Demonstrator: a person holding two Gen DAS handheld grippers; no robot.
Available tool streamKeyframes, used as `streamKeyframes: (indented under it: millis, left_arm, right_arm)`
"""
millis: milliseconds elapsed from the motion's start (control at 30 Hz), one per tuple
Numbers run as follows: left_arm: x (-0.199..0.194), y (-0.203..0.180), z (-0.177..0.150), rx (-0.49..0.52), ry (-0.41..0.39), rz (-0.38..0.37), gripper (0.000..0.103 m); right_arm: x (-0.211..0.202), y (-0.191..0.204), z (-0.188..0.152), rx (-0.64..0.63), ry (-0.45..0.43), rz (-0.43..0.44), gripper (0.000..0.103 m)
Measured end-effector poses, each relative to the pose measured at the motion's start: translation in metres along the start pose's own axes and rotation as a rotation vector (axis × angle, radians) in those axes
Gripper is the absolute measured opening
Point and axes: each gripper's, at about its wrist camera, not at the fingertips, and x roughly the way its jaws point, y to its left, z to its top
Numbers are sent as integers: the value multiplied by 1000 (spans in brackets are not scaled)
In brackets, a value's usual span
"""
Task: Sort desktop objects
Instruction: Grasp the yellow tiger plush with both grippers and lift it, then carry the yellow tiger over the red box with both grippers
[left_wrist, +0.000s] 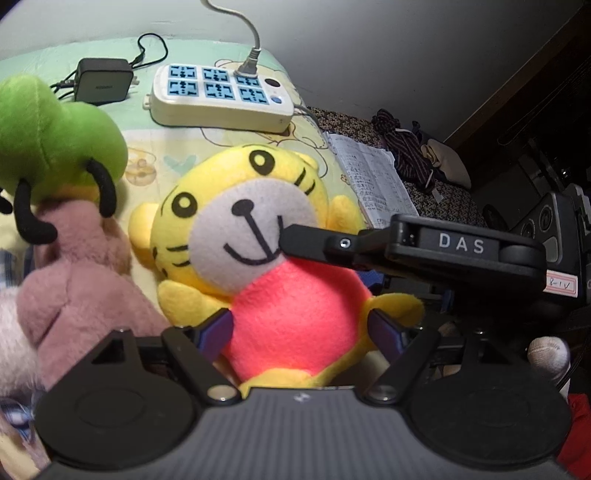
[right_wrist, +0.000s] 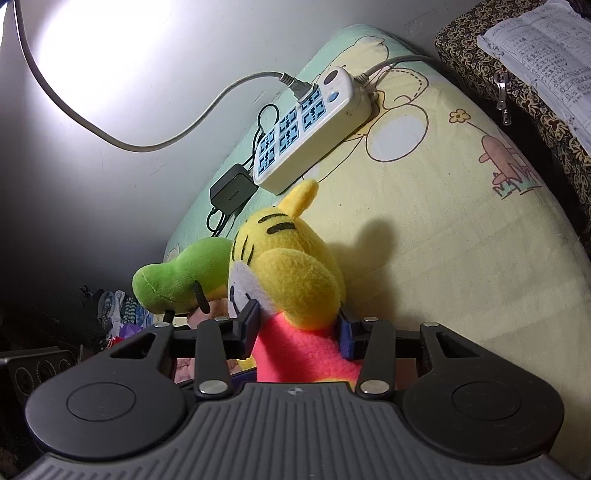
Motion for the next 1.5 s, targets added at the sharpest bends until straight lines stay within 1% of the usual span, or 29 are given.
streamKeyframes:
  millis: [167,267,367,500,733,900,1133,1333,1500]
  left_arm:
    - [-7,-5,-4,13,3,1,75]
    - [-9,-11,-9,22,10,-12,74]
    - [-13,-22,-16,49,16,-30,72]
    - [-24,-39,-29,99,16,-39,72]
    - [-42,-59,-53,153,21,-48,72]
    - [-65,-69,-68,195,-26,-33,72]
    - [-107,-63,-75,208,-112,-32,72]
    - [-156,-42,-80,207,-198,-33,72]
    - [-202,-14,-85,195,-274,-5,72]
  right_arm:
    - [-22,-3,-5,53,0,26,40]
    - [-35,0,-12,48,0,18,39]
    - [-49,0,-19,59,-2,7,39]
    - [-68,-2,-32,92,-14,10,38]
    - [-95,5,-64,95,-33,3,38]
    - [-106,14,-82,91,-49,33,38]
    - [-114,53,-98,14,-90,76,38]
    - [-109,100,-116,-74,-124,118,38]
    - [-89,143,-129,-132,-133,164,38]
